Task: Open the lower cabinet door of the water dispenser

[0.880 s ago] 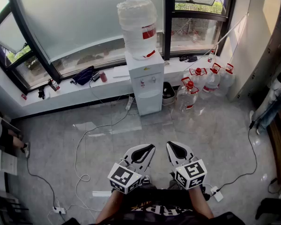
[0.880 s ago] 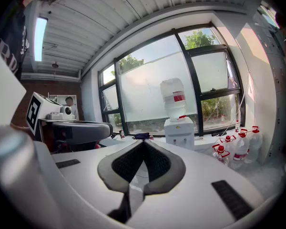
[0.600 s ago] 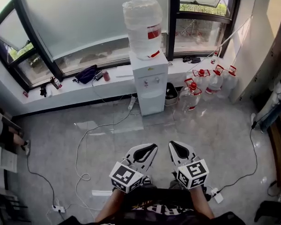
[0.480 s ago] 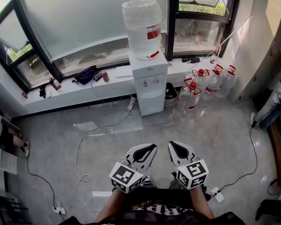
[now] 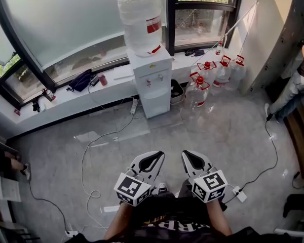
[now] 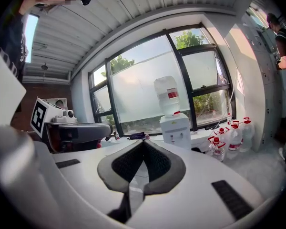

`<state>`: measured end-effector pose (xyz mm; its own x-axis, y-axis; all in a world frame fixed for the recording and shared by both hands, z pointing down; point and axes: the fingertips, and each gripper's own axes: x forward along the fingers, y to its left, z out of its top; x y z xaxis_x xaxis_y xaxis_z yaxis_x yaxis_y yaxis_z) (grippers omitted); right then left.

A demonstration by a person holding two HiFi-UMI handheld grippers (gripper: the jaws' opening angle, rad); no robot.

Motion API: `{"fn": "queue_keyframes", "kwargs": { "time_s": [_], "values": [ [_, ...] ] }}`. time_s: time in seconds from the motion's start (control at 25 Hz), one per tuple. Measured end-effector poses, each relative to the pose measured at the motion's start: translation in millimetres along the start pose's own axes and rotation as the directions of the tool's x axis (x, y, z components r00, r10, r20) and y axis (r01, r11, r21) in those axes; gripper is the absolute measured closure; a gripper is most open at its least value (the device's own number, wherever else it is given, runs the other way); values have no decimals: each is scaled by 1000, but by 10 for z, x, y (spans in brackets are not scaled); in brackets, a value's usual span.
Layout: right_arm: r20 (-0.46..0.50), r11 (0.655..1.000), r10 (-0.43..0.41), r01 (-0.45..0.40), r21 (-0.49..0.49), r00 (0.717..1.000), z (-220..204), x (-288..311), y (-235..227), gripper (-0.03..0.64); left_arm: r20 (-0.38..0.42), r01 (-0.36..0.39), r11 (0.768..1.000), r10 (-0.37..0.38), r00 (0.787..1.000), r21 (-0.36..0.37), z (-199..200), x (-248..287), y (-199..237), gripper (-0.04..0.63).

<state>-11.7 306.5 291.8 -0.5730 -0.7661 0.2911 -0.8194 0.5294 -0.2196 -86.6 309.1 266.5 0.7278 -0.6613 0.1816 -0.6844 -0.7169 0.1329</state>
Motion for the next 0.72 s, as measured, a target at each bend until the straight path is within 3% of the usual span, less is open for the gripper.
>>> {"fn": "queue_keyframes", "kwargs": {
  "time_s": [0.4,0.72],
  "values": [
    [-29,999,-53,54,6,998,-140,-88,-146,606,-15,36,999,-36,999,-30,-161,138,37,568],
    [-57,999,24,-23,27,998,-64,542,-409,606,-53,-45,998,43,998,-47,-211,381,534,568]
  ]
}}
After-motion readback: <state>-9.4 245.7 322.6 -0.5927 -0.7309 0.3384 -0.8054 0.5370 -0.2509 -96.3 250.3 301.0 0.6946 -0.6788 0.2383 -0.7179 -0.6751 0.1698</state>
